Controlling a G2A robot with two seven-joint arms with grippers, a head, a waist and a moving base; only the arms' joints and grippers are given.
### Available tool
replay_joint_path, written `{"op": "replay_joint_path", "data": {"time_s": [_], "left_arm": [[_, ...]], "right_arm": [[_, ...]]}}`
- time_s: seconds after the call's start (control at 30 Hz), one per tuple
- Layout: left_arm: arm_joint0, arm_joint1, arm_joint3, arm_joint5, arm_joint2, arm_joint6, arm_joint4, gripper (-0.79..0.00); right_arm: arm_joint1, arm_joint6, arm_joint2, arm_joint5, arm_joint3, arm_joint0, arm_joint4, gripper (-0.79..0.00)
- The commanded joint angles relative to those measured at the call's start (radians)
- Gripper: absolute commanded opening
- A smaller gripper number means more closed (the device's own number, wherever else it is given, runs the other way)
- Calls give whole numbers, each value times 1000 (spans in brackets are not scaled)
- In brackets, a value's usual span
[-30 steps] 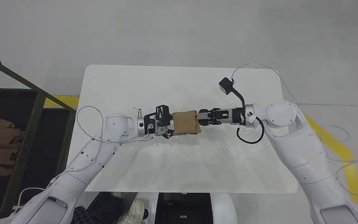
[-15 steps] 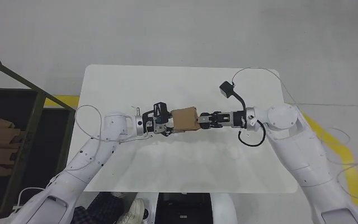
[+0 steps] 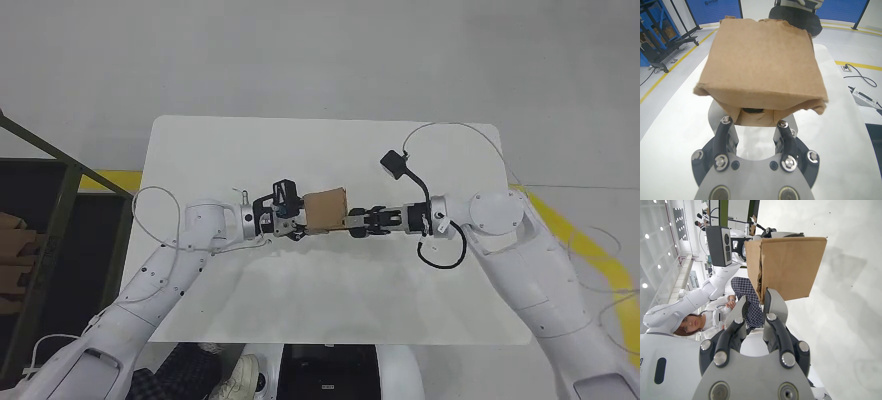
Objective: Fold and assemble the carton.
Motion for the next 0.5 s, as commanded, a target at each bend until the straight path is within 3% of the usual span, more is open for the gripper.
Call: {"op": "replay_joint_path", "data": {"time_s": [0.0,0.47], "left_arm": [[-1,-1,0,-1,1,-2,-1,-465],[-18,-13,63,6,39,-90,7,-446]], "right_arm": [[-4,1,-16,2,11,14,5,-625],[18,-38,85,-14,40,-32,12,-588]]}}
